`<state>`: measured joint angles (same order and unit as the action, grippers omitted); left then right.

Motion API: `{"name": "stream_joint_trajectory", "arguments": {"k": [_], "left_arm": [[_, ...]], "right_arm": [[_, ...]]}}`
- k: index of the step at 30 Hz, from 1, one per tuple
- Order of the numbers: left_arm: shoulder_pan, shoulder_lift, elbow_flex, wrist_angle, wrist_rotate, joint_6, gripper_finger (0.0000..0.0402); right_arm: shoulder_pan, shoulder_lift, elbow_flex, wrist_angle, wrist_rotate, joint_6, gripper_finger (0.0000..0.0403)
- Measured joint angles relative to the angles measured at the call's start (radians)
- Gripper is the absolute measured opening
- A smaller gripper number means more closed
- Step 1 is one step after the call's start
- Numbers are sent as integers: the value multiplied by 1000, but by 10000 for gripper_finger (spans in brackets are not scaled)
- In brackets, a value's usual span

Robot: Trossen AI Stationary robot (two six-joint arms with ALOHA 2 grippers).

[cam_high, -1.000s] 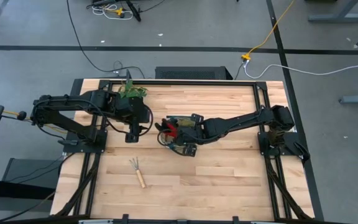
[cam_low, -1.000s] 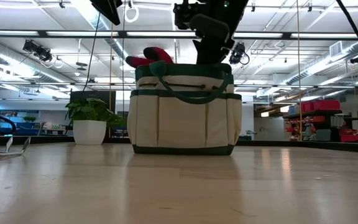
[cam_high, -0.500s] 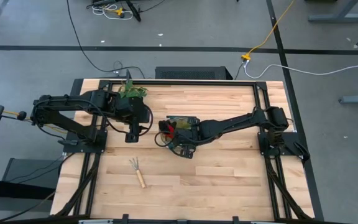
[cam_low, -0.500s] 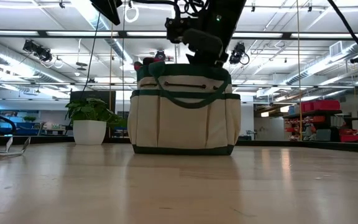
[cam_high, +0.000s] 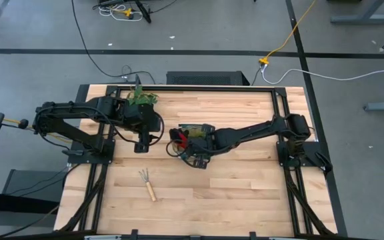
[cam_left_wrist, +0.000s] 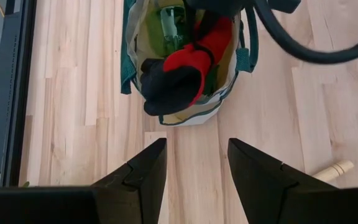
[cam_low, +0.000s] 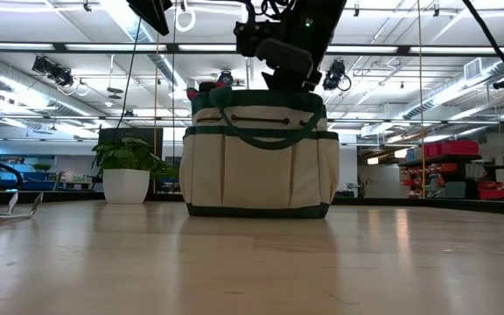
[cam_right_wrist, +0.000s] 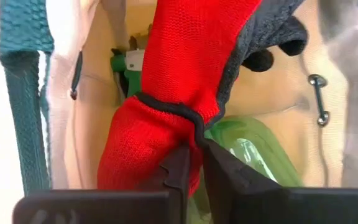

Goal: Pick & Place Garden tools in Gardening bag
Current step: Put the red gloves into the white gardening bag, then put the brown hand rake into the white gardening bag

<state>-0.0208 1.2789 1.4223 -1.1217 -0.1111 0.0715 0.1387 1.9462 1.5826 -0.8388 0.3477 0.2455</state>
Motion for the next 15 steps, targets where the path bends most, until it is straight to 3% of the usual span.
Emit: {"name": "stream_joint_trajectory", "arguments": {"k": [7, 15], "left_arm": [[0, 0, 0, -1, 0, 0, 177], [0, 0, 0, -38, 48, 0, 177]], "right_arm": [[0, -63, 0, -3, 1, 7, 86], [0, -131, 0, 5, -59, 23, 96]]}}
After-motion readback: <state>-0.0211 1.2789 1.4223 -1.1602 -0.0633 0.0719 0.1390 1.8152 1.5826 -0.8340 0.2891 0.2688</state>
